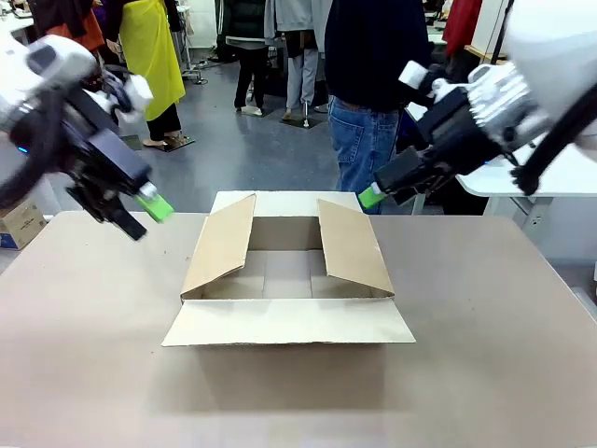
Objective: Pack the gift set into the box.
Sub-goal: Place both hands on the side flaps of the Package Box and spread them outward.
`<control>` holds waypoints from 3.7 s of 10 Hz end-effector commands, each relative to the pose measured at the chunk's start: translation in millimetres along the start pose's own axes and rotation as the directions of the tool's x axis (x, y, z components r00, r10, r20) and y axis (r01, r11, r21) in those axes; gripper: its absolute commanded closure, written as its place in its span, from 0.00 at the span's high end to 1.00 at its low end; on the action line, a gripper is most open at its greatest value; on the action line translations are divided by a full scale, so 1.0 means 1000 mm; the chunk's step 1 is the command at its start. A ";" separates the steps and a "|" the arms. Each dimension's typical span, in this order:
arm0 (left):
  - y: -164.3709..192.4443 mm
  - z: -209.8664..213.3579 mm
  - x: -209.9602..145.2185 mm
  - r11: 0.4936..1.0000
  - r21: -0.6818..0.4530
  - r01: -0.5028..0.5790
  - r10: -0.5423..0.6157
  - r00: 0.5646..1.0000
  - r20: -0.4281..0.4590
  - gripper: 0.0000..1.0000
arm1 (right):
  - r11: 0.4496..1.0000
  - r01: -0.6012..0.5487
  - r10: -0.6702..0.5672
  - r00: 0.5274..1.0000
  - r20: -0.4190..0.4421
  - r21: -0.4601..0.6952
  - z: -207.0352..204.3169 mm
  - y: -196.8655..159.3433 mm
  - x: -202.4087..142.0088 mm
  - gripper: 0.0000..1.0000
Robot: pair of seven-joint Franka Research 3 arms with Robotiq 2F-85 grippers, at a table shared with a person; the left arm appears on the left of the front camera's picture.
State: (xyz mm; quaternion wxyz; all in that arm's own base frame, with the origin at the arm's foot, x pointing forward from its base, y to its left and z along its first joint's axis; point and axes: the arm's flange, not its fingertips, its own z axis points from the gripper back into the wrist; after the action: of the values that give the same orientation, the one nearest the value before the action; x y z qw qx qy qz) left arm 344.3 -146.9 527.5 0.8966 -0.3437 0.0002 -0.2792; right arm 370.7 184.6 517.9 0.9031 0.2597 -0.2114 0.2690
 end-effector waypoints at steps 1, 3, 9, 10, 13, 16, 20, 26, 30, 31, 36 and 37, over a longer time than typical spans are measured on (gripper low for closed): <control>-0.001 0.023 -0.012 0.999 -0.044 -0.003 0.005 0.999 0.048 1.00 | 0.995 0.086 -0.081 0.992 0.093 -0.056 0.021 -0.034 0.000 1.00; -0.001 0.023 -0.012 0.999 -0.044 -0.003 0.005 0.999 0.048 1.00 | 0.999 0.025 -0.023 0.999 0.032 -0.033 0.001 -0.018 0.004 1.00; -0.035 -0.047 0.062 0.953 0.257 -0.160 0.165 0.986 0.003 1.00 | 0.899 0.394 -0.400 0.917 0.008 -0.190 -0.066 0.000 0.031 1.00; -0.031 -0.055 0.082 0.888 0.338 -0.312 0.297 0.950 0.099 1.00 | 0.912 0.368 -0.379 0.925 -0.031 -0.182 -0.069 -0.001 0.028 1.00; -0.020 -0.073 0.133 0.773 0.446 -0.452 0.440 0.887 0.138 1.00 | 0.933 0.329 -0.344 0.934 -0.094 -0.147 -0.070 -0.005 0.010 1.00; -0.022 -0.091 0.156 0.743 0.482 -0.464 0.444 0.881 0.163 1.00 | 0.929 0.363 -0.367 0.928 -0.069 -0.071 -0.058 0.008 -0.001 1.00; -0.026 -0.127 0.165 0.643 0.620 -0.450 0.447 0.877 0.174 1.00 | 0.925 0.361 -0.372 0.925 -0.082 -0.115 -0.071 0.007 0.010 1.00; -0.005 -0.160 0.167 0.479 0.735 -0.480 0.458 0.851 0.257 1.00 | 0.925 0.361 -0.372 0.925 -0.082 -0.115 -0.071 0.007 0.010 1.00; -0.002 -0.142 0.160 0.444 0.732 -0.517 0.434 0.838 0.329 1.00 | 0.925 0.361 -0.372 0.925 -0.082 -0.115 -0.071 0.007 0.010 1.00; 0.002 -0.131 0.154 0.425 0.737 -0.525 0.430 0.834 0.346 1.00 | 0.925 0.361 -0.372 0.925 -0.082 -0.115 -0.071 0.007 0.010 1.00; 0.019 -0.080 0.129 0.383 0.688 -0.617 0.443 0.776 0.449 1.00 | 0.925 0.361 -0.372 0.925 -0.082 -0.115 -0.071 0.007 0.010 1.00; 0.031 -0.069 0.126 0.371 0.665 -0.648 0.478 0.747 0.462 1.00 | 0.925 0.361 -0.372 0.925 -0.082 -0.115 -0.071 0.007 0.010 1.00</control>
State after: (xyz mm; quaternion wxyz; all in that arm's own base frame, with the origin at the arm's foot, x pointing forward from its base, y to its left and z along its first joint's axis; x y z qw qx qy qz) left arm 456.0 -246.9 482.8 0.9875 0.1005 -0.0872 0.0845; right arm 389.6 234.6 470.3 0.9576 0.2434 -0.1177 0.0996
